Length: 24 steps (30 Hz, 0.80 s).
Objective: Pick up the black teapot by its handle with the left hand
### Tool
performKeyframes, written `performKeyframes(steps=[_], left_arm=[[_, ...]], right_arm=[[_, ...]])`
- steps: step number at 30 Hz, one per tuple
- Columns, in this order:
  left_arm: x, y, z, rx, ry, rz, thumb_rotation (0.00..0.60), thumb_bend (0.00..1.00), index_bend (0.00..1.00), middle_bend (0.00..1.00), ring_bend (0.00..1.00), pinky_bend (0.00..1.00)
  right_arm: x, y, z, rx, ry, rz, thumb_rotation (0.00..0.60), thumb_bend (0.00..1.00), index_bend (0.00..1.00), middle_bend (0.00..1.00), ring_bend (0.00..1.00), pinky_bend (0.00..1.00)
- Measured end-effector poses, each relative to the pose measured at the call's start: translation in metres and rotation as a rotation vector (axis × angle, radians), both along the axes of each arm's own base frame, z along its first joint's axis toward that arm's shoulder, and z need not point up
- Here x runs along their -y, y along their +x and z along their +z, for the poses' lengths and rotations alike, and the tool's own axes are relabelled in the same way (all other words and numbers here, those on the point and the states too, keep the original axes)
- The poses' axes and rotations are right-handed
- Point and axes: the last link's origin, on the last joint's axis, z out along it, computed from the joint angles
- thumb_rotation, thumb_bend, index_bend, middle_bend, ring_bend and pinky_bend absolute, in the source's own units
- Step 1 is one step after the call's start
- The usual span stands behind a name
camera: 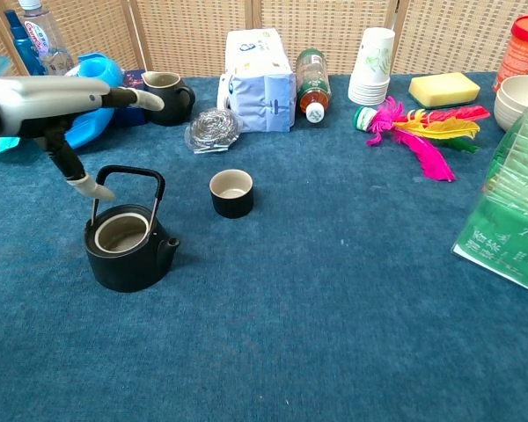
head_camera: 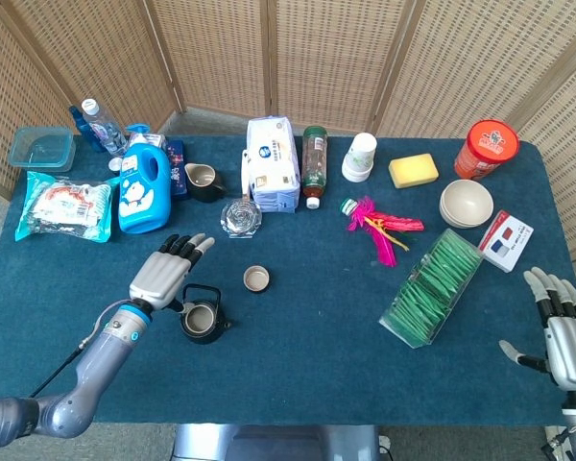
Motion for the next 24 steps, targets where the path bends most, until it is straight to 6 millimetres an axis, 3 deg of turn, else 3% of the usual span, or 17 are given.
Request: performKeyframes(steps=[13, 16, 18, 20, 22, 24], left_arm=[[-0.014, 0.02, -0.027, -0.065, -0.004, -0.011, 0.6, 0.0, 0.0, 0.0, 0.0, 0.01], [-0.017, 0.024, -0.031, -0.076, -0.006, -0.01, 0.6, 0.04, 0.0, 0.0, 0.02, 0.03], [-0.019, 0.029, -0.032, -0.082, -0.003, -0.016, 0.6, 0.11, 0.02, 0.05, 0.09, 0.13], [-0.021, 0.033, -0.033, -0.085, 0.008, -0.022, 0.6, 0.19, 0.11, 0.21, 0.22, 0.31], [-0.022, 0.035, -0.034, -0.086, 0.016, -0.033, 0.6, 0.26, 0.35, 0.46, 0.43, 0.54], [-0.022, 0.036, -0.034, -0.091, 0.025, -0.046, 0.6, 0.29, 0.52, 0.62, 0.59, 0.67]], right_arm=[[0.0, -0.001, -0.001, 0.0, 0.003, 0.0, 0.6, 0.0, 0.0, 0.0, 0.0, 0.0], [0.001, -0.002, 0.0, -0.008, -0.003, -0.004, 0.6, 0.0, 0.0, 0.0, 0.0, 0.0], [0.001, -0.002, -0.001, -0.008, -0.003, -0.007, 0.6, 0.0, 0.0, 0.0, 0.0, 0.0], [0.002, -0.002, -0.001, -0.007, -0.001, -0.009, 0.6, 0.0, 0.0, 0.0, 0.0, 0.0], [0.002, -0.002, -0.001, -0.005, 0.0, -0.009, 0.6, 0.0, 0.0, 0.0, 0.0, 0.0], [0.002, -0.002, -0.001, -0.005, 0.0, -0.009, 0.6, 0.0, 0.0, 0.0, 0.0, 0.0]])
